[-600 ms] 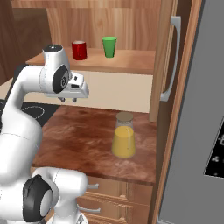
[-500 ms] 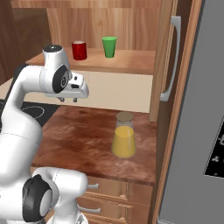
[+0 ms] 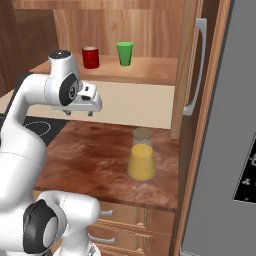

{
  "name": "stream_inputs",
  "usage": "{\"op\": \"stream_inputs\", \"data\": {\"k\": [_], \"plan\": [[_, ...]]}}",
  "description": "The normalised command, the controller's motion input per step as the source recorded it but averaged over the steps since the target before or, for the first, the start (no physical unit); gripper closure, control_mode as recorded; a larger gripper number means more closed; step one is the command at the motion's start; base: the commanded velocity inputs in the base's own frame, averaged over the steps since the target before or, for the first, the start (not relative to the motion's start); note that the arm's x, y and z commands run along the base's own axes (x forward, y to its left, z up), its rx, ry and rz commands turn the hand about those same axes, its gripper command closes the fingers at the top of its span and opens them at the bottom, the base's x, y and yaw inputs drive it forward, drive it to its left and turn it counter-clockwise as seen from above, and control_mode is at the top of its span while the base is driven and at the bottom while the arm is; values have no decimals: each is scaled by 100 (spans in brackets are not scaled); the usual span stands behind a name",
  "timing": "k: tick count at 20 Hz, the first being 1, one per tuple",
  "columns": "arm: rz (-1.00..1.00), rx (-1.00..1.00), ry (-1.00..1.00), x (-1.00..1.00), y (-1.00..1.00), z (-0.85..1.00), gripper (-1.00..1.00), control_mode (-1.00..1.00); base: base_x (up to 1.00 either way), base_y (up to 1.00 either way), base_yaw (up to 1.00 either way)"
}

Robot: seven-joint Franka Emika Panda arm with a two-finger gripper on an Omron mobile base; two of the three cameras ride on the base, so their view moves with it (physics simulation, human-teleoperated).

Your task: There is a tray on the dining counter. Grab the cup, mug, and pitcher and place them on the tray. The pitcher may be placed next to the tray if it cannot fit the tray.

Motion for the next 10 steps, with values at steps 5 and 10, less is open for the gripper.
{"op": "stream_inputs", "data": {"k": [5, 10], "plan": [[-12, 0, -8, -3, -15, 31, -100, -100, 0, 0, 0], [-14, 0, -14, -11, -21, 42, -100, -100, 0, 0, 0]]}}
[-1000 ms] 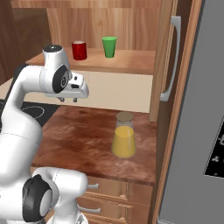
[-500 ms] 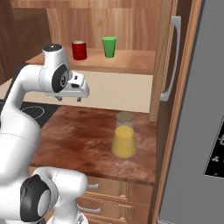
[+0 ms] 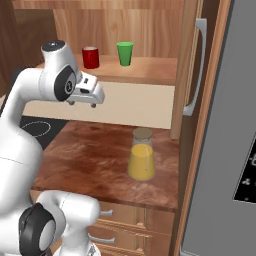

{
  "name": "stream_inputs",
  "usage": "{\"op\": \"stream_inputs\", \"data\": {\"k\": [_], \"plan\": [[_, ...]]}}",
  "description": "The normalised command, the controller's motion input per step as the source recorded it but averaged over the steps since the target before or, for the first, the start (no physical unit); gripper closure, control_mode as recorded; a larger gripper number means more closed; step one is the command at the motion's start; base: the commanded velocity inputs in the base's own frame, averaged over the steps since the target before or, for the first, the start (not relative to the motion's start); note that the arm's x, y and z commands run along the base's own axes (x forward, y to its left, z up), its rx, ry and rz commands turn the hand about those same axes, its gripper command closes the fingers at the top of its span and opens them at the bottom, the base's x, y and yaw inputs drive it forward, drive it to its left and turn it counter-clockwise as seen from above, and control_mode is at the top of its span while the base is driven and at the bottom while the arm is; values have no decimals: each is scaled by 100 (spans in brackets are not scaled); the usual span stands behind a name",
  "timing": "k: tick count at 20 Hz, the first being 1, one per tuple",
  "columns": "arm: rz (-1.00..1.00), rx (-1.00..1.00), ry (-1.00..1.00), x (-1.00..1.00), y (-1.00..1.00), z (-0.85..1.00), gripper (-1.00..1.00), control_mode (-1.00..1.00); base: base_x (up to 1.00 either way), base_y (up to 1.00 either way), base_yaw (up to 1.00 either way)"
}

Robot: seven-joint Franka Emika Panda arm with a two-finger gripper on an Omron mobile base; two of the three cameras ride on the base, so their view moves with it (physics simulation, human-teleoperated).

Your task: There is a tray on the dining counter. Grab the cup, mug, and pitcher and place them on the tray. The pitcher may be placed next to the tray if it cannot fit the tray.

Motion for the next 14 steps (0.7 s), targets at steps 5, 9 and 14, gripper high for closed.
{"op": "stream_inputs", "data": {"k": [5, 9, 14], "plan": [[-11, 0, -22, -20, -21, 38, -100, -100, 0, 0, 0], [-13, 0, -25, -20, -8, 36, -100, -100, 0, 0, 0], [-14, 0, -25, -14, -1, 31, -100, -100, 0, 0, 0]]}}
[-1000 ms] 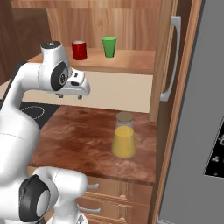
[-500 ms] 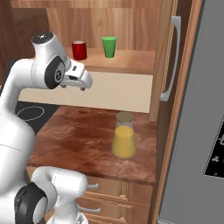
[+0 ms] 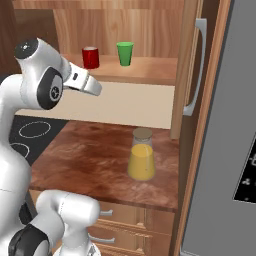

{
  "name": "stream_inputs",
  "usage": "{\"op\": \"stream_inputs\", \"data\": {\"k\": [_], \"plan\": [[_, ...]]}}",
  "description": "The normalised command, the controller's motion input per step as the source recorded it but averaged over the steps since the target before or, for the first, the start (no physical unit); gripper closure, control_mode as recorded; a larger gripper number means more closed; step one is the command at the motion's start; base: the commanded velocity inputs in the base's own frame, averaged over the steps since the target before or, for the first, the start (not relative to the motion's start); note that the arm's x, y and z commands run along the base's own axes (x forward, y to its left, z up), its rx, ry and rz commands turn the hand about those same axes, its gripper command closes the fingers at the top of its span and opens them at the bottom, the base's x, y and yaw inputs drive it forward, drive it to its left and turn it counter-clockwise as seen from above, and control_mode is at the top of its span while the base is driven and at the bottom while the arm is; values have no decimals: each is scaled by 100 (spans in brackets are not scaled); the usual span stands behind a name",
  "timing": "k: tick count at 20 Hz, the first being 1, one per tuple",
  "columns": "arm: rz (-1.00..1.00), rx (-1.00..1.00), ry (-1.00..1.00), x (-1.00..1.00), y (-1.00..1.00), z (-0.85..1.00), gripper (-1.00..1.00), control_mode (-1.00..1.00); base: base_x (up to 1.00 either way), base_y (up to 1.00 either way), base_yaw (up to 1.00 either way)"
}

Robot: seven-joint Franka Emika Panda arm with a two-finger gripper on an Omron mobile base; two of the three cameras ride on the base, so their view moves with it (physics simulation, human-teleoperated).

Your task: There is a tray on the dining counter. Grab the cup, mug, and pitcher and place them on the tray. The pitcher may be placed next to the tray if it cannot fit the tray.

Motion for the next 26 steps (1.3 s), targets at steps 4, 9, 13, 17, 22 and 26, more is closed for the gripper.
{"op": "stream_inputs", "data": {"k": [4, 9, 13, 17, 22, 26], "plan": [[-10, 1, -28, -11, -12, 17, -100, -100, 0, 0, 0], [-4, 5, -13, 0, -28, 31, -100, -100, 0, 0, 0], [0, 14, -1, 0, -7, 43, -100, -100, 0, 0, 0], [0, 22, 0, 0, -7, 61, -100, -100, 0, 0, 0], [-4, 19, 0, 0, -4, 30, -100, -100, 0, 0, 0], [-5, 17, -1, 0, -4, 3, -100, -100, 0, 0, 0]]}}
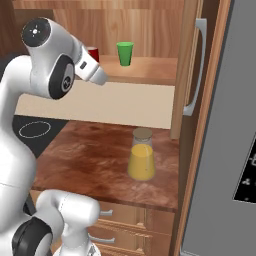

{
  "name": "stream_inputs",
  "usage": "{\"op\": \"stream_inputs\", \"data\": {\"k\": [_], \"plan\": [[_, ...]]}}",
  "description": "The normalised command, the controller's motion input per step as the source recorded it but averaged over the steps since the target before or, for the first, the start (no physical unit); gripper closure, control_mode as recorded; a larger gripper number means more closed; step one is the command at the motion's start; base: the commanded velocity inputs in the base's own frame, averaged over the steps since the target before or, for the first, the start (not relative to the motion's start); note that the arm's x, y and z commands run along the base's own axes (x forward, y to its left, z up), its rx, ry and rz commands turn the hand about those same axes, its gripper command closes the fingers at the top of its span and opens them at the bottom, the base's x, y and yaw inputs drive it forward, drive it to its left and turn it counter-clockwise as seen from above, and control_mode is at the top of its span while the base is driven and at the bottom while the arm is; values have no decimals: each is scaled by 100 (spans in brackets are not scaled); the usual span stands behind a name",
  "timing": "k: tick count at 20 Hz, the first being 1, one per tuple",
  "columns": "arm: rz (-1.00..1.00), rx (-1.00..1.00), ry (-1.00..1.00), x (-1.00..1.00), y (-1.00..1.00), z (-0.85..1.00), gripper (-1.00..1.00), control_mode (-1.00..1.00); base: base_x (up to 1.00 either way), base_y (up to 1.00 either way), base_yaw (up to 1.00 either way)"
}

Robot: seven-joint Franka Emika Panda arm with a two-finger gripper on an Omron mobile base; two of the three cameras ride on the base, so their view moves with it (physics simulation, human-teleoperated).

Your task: There is a tray on the dining counter. Grab the cup, mug, and pitcher and place them on the tray. The pitcher may be placed next to the tray if it cannot fit the tray.

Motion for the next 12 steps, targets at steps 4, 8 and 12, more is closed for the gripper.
{"op": "stream_inputs", "data": {"k": [4, 8, 12], "plan": [[-7, 21, -6, 0, -4, 0, -100, -100, 0, 0, 0], [-8, 22, -13, 0, -9, 0, -100, -100, 0, 0, 0], [-8, 23, -12, 0, -8, 0, -100, -100, 0, 0, 0]]}}
